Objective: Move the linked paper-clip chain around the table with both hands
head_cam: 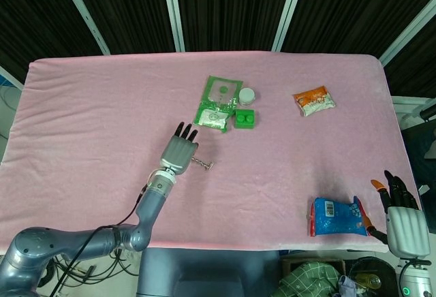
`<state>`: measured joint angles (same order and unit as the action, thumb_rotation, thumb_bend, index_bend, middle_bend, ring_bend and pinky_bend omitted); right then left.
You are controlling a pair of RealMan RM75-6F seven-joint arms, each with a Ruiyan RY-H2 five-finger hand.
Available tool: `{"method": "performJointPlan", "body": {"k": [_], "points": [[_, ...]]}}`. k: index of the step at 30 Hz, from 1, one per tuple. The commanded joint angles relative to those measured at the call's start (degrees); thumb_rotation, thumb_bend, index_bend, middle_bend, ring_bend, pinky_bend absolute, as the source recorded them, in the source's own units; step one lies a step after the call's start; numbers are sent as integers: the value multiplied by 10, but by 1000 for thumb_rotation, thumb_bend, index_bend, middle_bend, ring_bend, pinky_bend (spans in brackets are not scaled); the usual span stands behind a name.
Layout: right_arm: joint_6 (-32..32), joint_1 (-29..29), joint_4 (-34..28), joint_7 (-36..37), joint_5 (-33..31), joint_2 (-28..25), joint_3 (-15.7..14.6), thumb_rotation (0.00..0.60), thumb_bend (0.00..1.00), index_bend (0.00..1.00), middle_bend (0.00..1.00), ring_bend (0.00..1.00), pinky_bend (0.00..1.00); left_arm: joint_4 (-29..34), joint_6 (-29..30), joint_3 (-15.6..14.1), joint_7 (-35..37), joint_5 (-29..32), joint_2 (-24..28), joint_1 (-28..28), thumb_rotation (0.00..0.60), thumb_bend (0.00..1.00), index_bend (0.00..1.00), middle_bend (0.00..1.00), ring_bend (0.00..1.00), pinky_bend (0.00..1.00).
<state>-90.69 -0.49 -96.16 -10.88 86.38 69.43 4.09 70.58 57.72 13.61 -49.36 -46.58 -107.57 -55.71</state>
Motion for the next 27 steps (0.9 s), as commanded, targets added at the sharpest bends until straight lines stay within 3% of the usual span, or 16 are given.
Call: {"method": "performJointPlan", "body": {"k": [1, 5, 12, 17, 22, 27], "points": [[-1, 0, -1, 1, 1, 0, 0, 600, 161, 195, 0, 7, 193, 6, 4, -4, -6, 8, 1, 4, 600, 417, 578, 143, 0, 0], [-2, -1, -1, 1, 2, -1, 0, 600, 160, 196, 0, 6, 193, 26, 7, -13, -19, 27, 15, 14, 600, 383, 497, 130, 0, 0], [-2, -1, -1, -2, 0, 1, 1, 600, 160, 196, 0, 6, 193, 92, 10, -28, -60, 74, 66, 22, 600, 224, 239, 76, 0, 0], [-2, -1, -1, -3, -1, 1, 1, 600, 160, 196, 0, 6, 193, 171, 39, -27, -85, 96, 117, 25, 600, 205, 193, 69, 0, 0], [0, 0, 2, -4, -3, 2, 1, 600, 161, 195, 0, 6, 193, 262, 79, -18, -47, 52, 196, 48, 600, 205, 208, 64, 0, 0], [12, 2, 9, -1, -15, 3, 2, 600, 161, 189, 0, 5, 193, 363, 107, -47, 20, -38, 304, 101, 600, 198, 193, 62, 0, 0]]}}
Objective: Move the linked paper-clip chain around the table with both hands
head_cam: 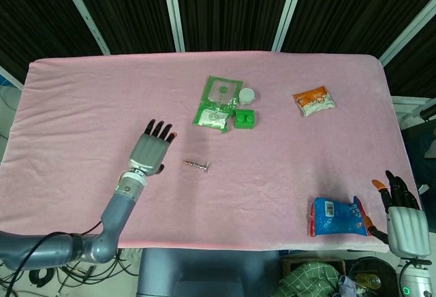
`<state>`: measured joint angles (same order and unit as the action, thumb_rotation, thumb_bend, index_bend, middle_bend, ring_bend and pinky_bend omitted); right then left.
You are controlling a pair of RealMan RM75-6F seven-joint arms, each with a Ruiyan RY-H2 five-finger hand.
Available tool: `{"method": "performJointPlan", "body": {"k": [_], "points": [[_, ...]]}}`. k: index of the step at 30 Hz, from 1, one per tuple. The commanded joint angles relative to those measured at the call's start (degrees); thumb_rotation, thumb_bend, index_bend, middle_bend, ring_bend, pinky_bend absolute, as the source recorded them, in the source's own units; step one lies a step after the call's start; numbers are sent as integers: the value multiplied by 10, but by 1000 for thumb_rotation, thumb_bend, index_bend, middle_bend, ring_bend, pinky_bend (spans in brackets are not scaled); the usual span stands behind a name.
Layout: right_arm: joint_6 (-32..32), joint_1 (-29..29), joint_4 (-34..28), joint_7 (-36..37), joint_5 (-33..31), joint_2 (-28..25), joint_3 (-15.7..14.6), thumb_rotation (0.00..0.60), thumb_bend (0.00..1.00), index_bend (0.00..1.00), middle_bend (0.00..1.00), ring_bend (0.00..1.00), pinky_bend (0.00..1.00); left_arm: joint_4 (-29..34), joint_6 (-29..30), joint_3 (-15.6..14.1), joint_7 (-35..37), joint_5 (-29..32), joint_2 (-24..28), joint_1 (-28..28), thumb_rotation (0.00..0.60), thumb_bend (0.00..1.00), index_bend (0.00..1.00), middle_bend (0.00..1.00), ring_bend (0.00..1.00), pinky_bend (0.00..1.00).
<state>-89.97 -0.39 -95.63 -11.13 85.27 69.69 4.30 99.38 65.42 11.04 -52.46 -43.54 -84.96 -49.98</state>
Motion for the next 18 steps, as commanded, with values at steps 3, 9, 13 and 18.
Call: {"method": "performJointPlan", "body": {"k": [3, 9, 13, 18], "points": [[5, 2, 6, 2, -7, 2, 2, 600, 160, 136, 0, 5, 193, 135, 67, -60, 88, -147, 151, 92, 600, 186, 190, 52, 0, 0], [6, 2, 10, -6, -13, 1, 4, 600, 109, 42, 0, 1, 193, 164, 160, -164, 181, -310, 258, 213, 600, 178, 152, 17, 0, 0], [7, 2, 11, -8, -14, -1, 4, 600, 79, 19, 0, 0, 193, 131, 236, -219, 268, -394, 284, 298, 600, 155, 116, 5, 0, 0], [4, 2, 10, -10, -13, -2, 4, 600, 78, 14, 0, 0, 193, 63, 289, -248, 366, -431, 277, 374, 600, 155, 107, 3, 0, 0]]}}
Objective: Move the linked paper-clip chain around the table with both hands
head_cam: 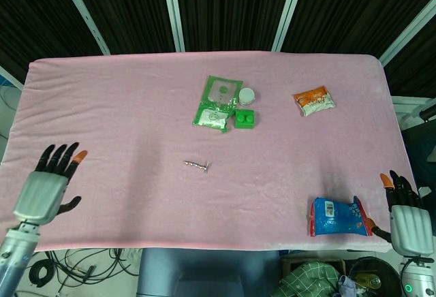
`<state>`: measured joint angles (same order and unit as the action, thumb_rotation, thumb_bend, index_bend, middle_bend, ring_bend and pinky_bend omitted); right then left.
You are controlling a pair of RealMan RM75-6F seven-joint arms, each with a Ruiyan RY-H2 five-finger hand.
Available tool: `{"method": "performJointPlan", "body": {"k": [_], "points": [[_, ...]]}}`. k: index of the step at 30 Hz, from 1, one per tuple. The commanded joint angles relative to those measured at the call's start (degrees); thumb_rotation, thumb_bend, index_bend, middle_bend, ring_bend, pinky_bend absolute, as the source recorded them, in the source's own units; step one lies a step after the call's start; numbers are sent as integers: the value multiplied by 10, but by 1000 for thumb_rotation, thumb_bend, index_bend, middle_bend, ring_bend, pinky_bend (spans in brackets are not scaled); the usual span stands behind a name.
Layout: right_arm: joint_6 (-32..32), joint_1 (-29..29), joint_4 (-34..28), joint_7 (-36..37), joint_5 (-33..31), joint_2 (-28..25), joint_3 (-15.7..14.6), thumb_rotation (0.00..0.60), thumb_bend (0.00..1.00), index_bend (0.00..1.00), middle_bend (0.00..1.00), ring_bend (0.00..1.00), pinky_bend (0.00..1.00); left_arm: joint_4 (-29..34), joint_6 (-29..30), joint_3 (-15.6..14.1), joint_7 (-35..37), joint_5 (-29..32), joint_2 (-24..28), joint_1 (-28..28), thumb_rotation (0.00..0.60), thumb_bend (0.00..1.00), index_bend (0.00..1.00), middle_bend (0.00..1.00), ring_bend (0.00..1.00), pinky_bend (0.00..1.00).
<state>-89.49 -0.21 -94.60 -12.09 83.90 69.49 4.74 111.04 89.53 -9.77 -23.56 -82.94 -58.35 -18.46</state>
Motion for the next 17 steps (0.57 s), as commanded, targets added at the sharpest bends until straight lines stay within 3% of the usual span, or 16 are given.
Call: {"method": "performJointPlan", "body": {"k": [1, 8, 17], "points": [[-1, 0, -1, 0, 1, -1, 0, 600, 79, 14, 0, 0, 193, -69, 51, -43, 93, -44, 8, 68, 600, 155, 107, 3, 0, 0], [-8, -2, -4, 1, 4, -2, 1, 600, 79, 14, 0, 0, 193, -198, 88, -16, 172, -51, -47, 118, 600, 155, 107, 2, 0, 0], [-12, -4, -7, 0, 5, -2, 1, 600, 79, 14, 0, 0, 193, -245, 53, 24, 255, -43, -59, 115, 600, 155, 107, 2, 0, 0]]}}
